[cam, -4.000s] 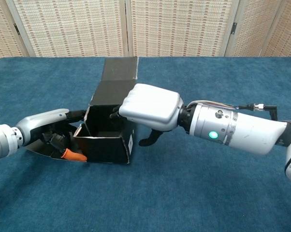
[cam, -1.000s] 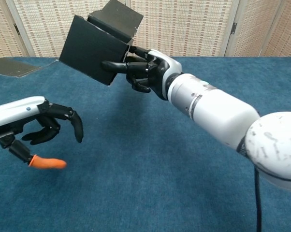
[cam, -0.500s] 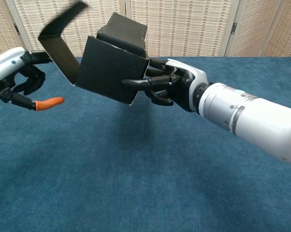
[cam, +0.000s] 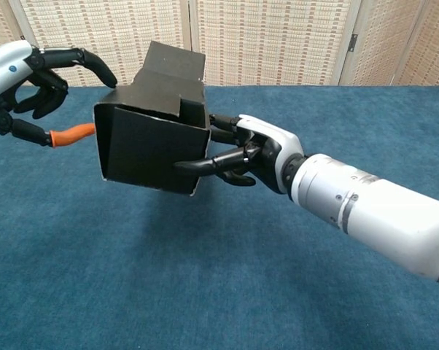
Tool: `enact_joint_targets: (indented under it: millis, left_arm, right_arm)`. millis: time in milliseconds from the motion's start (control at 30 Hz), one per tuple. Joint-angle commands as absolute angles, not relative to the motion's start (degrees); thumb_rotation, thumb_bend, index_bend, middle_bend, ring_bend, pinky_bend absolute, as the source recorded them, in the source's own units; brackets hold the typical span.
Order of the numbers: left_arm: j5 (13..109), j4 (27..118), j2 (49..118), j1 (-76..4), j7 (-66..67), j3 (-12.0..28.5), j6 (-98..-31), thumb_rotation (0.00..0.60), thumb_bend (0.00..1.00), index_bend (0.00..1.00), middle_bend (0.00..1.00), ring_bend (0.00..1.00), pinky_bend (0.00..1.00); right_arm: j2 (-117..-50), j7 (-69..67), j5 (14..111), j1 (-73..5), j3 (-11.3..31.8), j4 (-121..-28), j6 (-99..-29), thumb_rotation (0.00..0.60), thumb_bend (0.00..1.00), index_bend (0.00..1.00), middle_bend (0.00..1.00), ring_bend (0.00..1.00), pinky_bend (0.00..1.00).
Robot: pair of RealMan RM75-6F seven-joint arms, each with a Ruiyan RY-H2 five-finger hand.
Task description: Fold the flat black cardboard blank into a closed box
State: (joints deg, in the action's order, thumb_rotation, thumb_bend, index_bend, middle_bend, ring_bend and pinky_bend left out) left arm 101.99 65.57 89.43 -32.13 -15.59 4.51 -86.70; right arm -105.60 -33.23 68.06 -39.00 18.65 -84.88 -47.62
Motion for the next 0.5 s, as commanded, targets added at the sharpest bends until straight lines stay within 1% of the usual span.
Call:
enact_joint_targets:
  millis: [33,167,500]
  left_arm:
    - [102.46,65.27,89.71,-32.57,-15.22,4.34,-87.04,0.6,0.33,0.35,0.39,0.84,0.93]
    - [102.92,64.3,90.07,-33.16,-15.07,3.81,-86.91,0.6,0.33,0.32,0.35,0.83,0.93]
    - [105.26,58.37,93.12,-34.79,-15.2,1.91,-87.7,0.6,0.33,0.38,0.39,0.83,0.93]
  right_arm:
    - [-106.45,-33.1,68.59,-39.35,18.26,-83.85,-47.65,0.6,0.13,0.55,0.58,0.8,1.0]
    - [-107.39,-33.13,68.58,-39.8,18.06,-82.41,-47.19,0.6,0.13,0.55,0.58,0.8,1.0]
    - [-109.53,-32.06,69.64,-40.77,17.73,-78.62,-47.58,0.6,0.13,0.55,0.58,0.8,1.0]
